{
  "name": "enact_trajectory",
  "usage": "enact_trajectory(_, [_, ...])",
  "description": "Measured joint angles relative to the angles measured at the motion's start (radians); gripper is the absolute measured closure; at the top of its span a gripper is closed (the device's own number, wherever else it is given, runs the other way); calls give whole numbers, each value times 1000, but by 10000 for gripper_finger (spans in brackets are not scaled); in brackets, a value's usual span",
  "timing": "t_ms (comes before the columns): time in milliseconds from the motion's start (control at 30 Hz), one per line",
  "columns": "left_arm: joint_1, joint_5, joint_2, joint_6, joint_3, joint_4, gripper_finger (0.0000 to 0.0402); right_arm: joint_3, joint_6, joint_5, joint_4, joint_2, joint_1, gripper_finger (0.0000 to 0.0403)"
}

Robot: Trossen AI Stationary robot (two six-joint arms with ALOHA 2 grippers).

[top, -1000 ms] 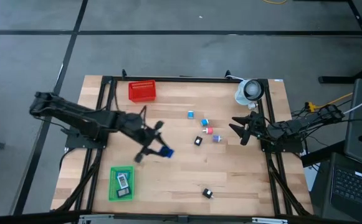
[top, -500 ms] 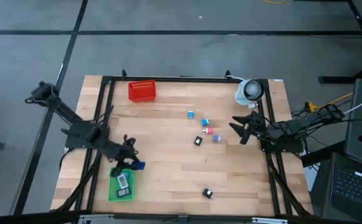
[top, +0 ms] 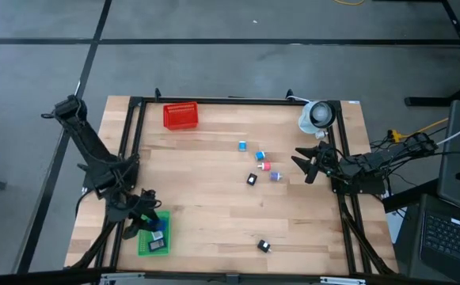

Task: Pick & Place Office items
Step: Put the blue digital timer into the green bin, then put the violet charger adapter into the red bin

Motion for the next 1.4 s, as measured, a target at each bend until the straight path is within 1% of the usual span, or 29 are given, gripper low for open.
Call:
enact_trajectory(100, [-39,-56,3,-71,0,-43,253,0,-6,0,0,0,0,156])
enact_trajectory(167, [-52,-66,13,-121,0,-72,253,0,-9,0,0,0,0,156])
enact_trajectory(233, [-60,-62,35,-169,0,-87,246,0,-14,0,0,0,0,156])
enact_trajectory(400, [-64,-11,115,-271,0,-88,213,0,-17,0,0,0,0,156])
enact_trajectory(500, [-64,-2,152,-297,0,-80,194,0,-21,0,0,0,0,156])
enact_trajectory(600, [-64,-15,167,-308,0,-71,176,0,-21,0,0,0,0,156])
enact_trajectory(667, [-64,-50,163,-294,0,-50,165,0,-21,0,0,0,0,156])
enact_trajectory(733, [-64,-106,143,-261,1,-30,156,0,-21,0,0,0,0,156])
enact_trajectory(867, [-58,-274,65,-122,1,11,146,0,-21,14,28,0,0,156])
enact_trajectory(933, [-47,-396,12,-7,1,25,145,0,-25,49,74,0,0,156])
enact_trajectory(1000, [-32,-543,-42,145,1,61,146,0,-62,79,138,0,0,156])
enact_trajectory(1067, [-13,-672,-93,329,1,120,149,0,-100,83,210,0,0,156])
enact_trajectory(1133, [10,-764,-133,525,2,198,151,0,-103,61,287,0,-1,156])
enact_trajectory(1200, [38,-812,-165,701,2,273,152,0,-129,0,354,1,-1,156])
enact_trajectory(1267, [81,-816,-181,840,2,336,153,0,-157,-45,426,17,-3,156])
enact_trajectory(1333, [134,-786,-189,935,2,368,153,0,-191,-53,478,50,-8,156])
enact_trajectory(1400, [200,-717,-191,975,2,377,153,0,-207,-71,509,91,-19,156])
